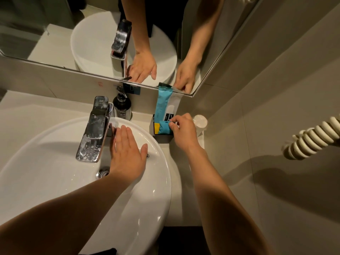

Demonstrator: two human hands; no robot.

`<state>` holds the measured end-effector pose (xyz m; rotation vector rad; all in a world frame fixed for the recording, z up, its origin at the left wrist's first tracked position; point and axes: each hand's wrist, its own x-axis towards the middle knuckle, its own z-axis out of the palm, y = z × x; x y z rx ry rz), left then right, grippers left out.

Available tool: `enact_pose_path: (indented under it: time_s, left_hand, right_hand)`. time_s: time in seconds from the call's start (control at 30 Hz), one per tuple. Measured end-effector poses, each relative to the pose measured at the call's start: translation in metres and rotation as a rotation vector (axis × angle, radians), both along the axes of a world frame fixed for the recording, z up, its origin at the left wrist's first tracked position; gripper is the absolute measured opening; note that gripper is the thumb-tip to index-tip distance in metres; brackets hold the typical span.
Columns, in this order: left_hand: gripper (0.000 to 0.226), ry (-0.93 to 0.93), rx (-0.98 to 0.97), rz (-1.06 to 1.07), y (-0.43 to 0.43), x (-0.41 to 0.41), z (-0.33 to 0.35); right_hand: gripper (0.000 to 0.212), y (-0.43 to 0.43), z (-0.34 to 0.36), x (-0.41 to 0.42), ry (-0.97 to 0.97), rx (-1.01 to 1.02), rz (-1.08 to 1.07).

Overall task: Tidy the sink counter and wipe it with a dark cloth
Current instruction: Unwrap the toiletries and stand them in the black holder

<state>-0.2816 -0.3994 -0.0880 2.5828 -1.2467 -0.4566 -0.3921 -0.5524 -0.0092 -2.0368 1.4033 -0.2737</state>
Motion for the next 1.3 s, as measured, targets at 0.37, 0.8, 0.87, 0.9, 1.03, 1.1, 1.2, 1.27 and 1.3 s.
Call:
enact_pose_path:
  time_s: [0.37,0.8,0.87,0.9,1.03,1.1,1.2,1.27,1.3]
  left_hand:
    - [0.081,-0.007,-0.008,0.004,0.000,-0.001,0.000]
    - [0.081,0.012,0.020,-0.010,0.002,-0.001,0.000]
    - [0.081,0.021,0.028,-0.015,0.000,0.000,0.001]
    - [0.082,0.033,0.039,-0.017,0.001,0.000,0.003]
    - [0.082,0.140,0.029,-0.042,0.008,0.004,0.011]
    - [0.080,0.228,-0.006,-0.089,0.017,0.012,0.019]
    - [0.071,0.313,-0.153,-0.270,0.049,0.026,0.036]
    - [0.061,0.363,-0.207,-0.387,0.084,0.039,0.047]
    - [0.057,0.375,-0.215,-0.420,0.104,0.046,0.051]
  right_hand:
    - [0.010,-0.005,-0.008,0.002,0.146,0.010,-0.011]
    - [0.020,0.005,-0.001,-0.002,0.086,-0.017,-0.091]
    - [0.021,0.010,0.001,-0.004,0.061,-0.018,-0.098]
    - [0.021,0.012,0.002,-0.005,0.045,-0.020,-0.103]
    - [0.020,0.041,0.011,-0.010,-0.034,-0.011,-0.100]
    - [0.021,0.069,0.015,-0.015,-0.042,-0.006,-0.058]
    - [0.023,0.119,0.020,-0.028,0.010,0.057,0.036]
    - [0.024,0.152,0.019,-0.039,0.039,0.139,0.103]
    - [0.026,0.169,0.018,-0.043,0.075,0.193,0.139]
